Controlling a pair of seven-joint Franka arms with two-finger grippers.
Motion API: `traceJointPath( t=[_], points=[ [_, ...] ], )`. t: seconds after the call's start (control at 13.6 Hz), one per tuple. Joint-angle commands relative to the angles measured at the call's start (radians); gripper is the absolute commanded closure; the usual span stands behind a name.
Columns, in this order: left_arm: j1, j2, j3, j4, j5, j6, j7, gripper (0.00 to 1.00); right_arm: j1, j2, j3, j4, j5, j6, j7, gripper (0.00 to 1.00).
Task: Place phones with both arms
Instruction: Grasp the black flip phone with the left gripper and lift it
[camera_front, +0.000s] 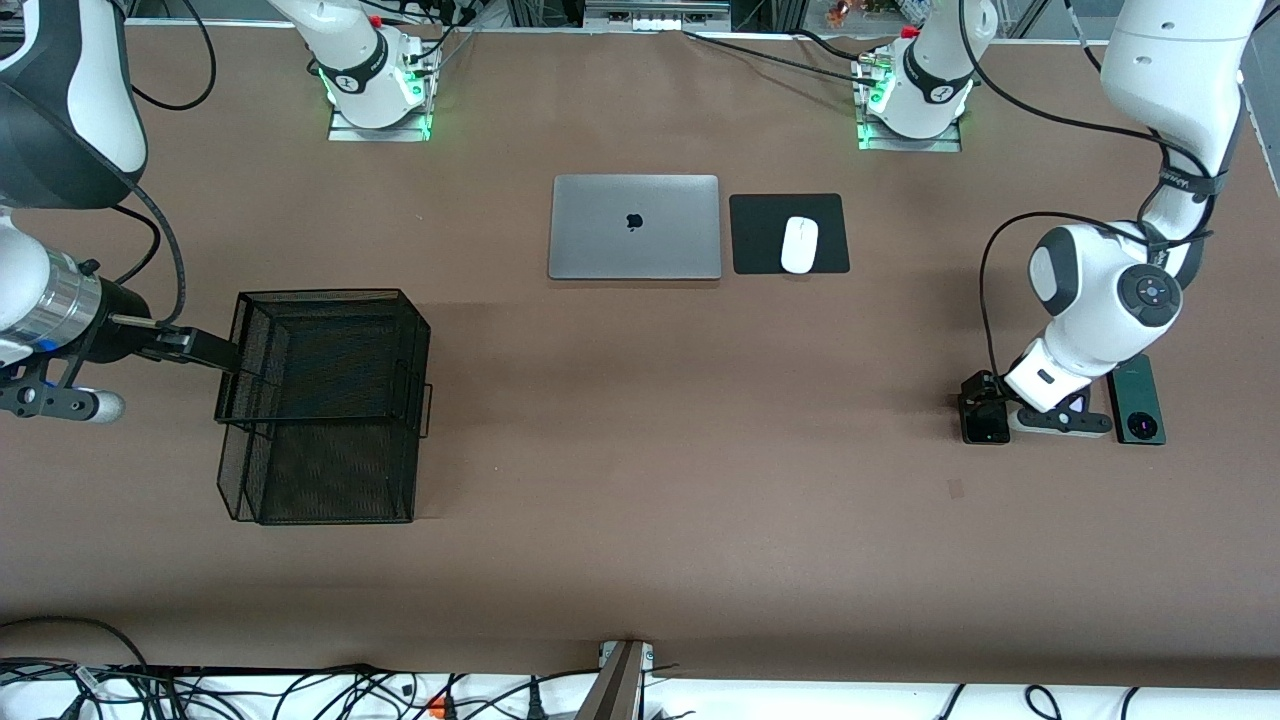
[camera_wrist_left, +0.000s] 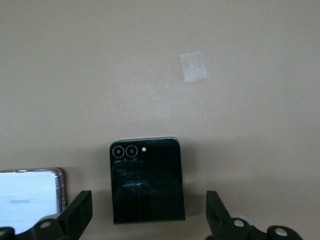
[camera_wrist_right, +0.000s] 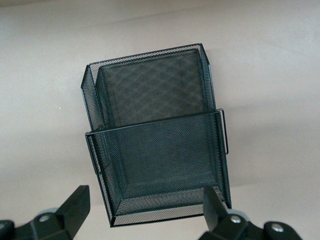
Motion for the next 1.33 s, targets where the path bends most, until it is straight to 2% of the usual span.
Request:
traceJointPath(
  t=[0.0,0.74,0.96,1.11,1.25],
  points=[
    [0.007,0.028,0.002,-0.025,0.012,0.079,0.013,0.0,-0.008,0.008,0.004,0.022,0.011,-0.021,0.004,0.0],
    [0.009,0.114,0.001,-0.025,0.008,0.188,-0.005,0.0,-0.01,0.007,0.004,0.021,0.011,-0.023,0.004,0.0],
    [0.01,0.125,0.001,-0.019,0.001,0.186,-0.013,0.36,-0.01,0.007,0.001,0.019,0.013,-0.021,0.004,0.0],
    [0.01,0.125,0.001,-0.016,-0.002,0.185,-0.014,0.64,-0.01,0.007,0.001,0.019,0.013,-0.021,0.004,0.0],
    [0.009,0.123,0.001,0.01,-0.002,0.165,-0.027,0.81,-0.01,0.007,0.001,0.019,0.013,-0.021,0.005,0.0]
  ],
)
